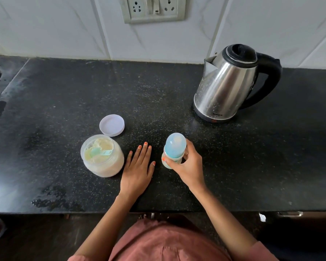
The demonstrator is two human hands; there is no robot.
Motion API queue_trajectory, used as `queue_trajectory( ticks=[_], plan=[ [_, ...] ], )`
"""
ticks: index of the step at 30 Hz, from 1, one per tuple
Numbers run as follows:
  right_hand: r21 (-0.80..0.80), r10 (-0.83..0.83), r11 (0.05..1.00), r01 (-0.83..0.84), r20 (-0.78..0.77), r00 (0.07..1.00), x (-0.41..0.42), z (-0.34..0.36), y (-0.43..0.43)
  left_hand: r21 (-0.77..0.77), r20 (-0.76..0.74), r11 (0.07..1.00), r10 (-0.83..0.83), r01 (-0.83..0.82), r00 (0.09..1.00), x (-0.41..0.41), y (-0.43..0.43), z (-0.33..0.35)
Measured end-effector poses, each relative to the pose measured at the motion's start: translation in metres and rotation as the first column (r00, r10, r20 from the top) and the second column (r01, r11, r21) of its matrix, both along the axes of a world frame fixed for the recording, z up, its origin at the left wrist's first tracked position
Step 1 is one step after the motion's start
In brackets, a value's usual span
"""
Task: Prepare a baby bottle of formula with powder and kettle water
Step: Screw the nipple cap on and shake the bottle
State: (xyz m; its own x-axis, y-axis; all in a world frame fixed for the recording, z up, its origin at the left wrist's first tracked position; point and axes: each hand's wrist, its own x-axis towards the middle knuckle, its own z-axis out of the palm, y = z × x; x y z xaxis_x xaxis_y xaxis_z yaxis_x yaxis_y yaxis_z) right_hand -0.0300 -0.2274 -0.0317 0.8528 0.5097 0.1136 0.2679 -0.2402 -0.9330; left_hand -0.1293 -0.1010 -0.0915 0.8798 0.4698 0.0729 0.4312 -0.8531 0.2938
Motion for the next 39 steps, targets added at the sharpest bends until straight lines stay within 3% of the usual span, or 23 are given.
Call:
queue_trajectory(
  ticks=[4, 8, 10, 14, 16, 18, 26, 36, 39],
  plan=[
    [-0.020, 0.066, 0.998, -0.067, -0.043, 0.997, 0.004, -0.003, -0.004, -0.097, 0.045, 0.995, -0.017, 0.021, 0.999, 0.001, 0.002, 0.002],
    [-0.080, 0.111, 0.990, -0.120, -0.106, 0.988, 0.010, -0.014, -0.014, -0.286, 0.258, 0.957, 0.029, 0.048, 0.966, 0.005, 0.000, 0.012],
    [-0.098, 0.133, 0.985, -0.145, -0.121, 0.984, 0.013, -0.018, -0.019, -0.494, 0.342, 0.863, 0.086, 0.101, 0.936, 0.010, -0.005, 0.020],
    [-0.135, 0.156, 0.976, -0.171, -0.110, 0.982, 0.015, -0.016, -0.020, -0.807, 0.363, 0.552, 0.183, 0.210, 0.914, 0.016, -0.012, 0.033],
    [-0.135, 0.154, 0.977, -0.168, -0.106, 0.982, 0.016, -0.016, -0.020, -0.859, 0.360, 0.459, 0.227, 0.227, 0.905, 0.018, -0.014, 0.036],
    [-0.126, 0.156, 0.977, -0.169, -0.107, 0.982, 0.018, -0.014, -0.019, -0.875, 0.355, 0.432, 0.263, 0.219, 0.897, 0.020, -0.015, 0.037],
    [-0.100, 0.183, 0.976, -0.193, -0.104, 0.978, 0.048, 0.000, 0.008, -0.881, 0.346, 0.425, 0.280, 0.208, 0.895, 0.052, 0.004, 0.048],
    [-0.110, 0.115, 0.987, -0.113, 0.014, 0.993, 0.110, 0.004, 0.074, -0.768, 0.394, 0.622, 0.265, 0.156, 0.880, 0.122, 0.048, 0.061],
    [-0.117, 0.111, 0.987, -0.108, 0.017, 0.994, 0.121, -0.001, 0.087, -0.762, 0.395, 0.631, 0.273, 0.147, 0.877, 0.133, 0.060, 0.061]
  ],
)
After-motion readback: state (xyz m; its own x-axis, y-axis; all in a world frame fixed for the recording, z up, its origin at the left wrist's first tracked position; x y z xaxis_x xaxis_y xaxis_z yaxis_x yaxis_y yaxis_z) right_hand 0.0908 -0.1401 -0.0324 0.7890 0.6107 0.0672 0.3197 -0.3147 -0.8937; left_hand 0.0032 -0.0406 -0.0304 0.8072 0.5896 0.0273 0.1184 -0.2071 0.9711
